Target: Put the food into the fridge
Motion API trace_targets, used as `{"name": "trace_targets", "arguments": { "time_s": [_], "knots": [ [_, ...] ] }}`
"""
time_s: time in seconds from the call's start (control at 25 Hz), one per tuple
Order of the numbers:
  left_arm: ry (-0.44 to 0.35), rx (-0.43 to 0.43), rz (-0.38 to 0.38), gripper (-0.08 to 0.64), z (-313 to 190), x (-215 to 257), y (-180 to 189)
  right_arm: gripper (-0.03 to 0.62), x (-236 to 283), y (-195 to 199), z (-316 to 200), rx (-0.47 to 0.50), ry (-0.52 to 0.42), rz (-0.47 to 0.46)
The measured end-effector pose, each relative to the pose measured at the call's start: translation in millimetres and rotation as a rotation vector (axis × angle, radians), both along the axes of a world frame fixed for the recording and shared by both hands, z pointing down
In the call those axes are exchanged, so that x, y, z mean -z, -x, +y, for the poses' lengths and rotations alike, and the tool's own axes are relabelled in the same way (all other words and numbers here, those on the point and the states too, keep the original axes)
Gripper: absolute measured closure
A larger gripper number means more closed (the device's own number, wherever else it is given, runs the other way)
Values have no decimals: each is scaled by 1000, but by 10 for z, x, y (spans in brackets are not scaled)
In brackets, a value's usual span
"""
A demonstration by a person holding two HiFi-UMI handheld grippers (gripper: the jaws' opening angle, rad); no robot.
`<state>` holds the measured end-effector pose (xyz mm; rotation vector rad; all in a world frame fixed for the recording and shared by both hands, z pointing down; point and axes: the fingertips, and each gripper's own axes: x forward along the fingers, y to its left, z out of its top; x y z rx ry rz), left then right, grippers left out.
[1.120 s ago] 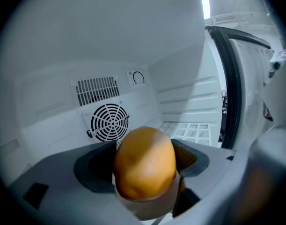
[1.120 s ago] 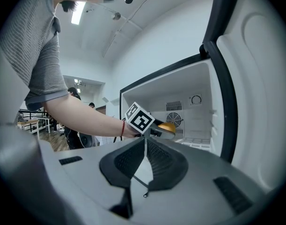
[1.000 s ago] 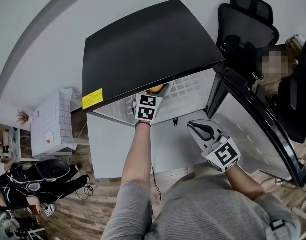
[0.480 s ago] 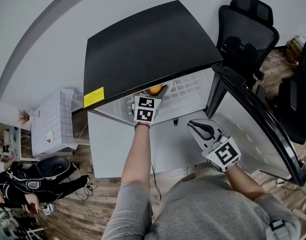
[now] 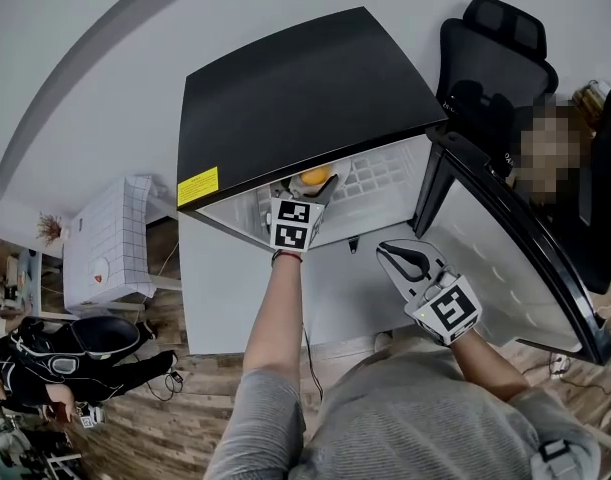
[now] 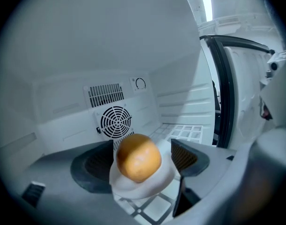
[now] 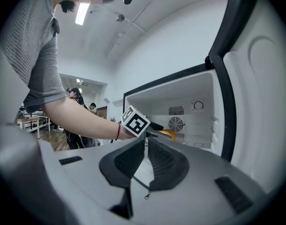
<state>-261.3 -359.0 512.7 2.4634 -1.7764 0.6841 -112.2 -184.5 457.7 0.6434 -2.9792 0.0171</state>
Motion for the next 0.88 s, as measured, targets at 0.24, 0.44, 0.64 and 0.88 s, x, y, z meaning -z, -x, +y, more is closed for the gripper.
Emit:
{"name": "trace_targets", "arguments": {
  "time_s": [0.24,0.44,0.64,0.88],
  "knots": [
    [-6,8,20,184,119,19,14,578,20,-9,56,-9,-12,-1],
    [-43,31,39,186,271,124,45,578,100,16,87,-4,-33,-19],
    [-100,74,85,186,588,267,72,578,119,35,162,7,-43,-15],
    [-163,82,150,207,1082,432,-19,578,159,65,250,10,-54,-14]
  ]
}}
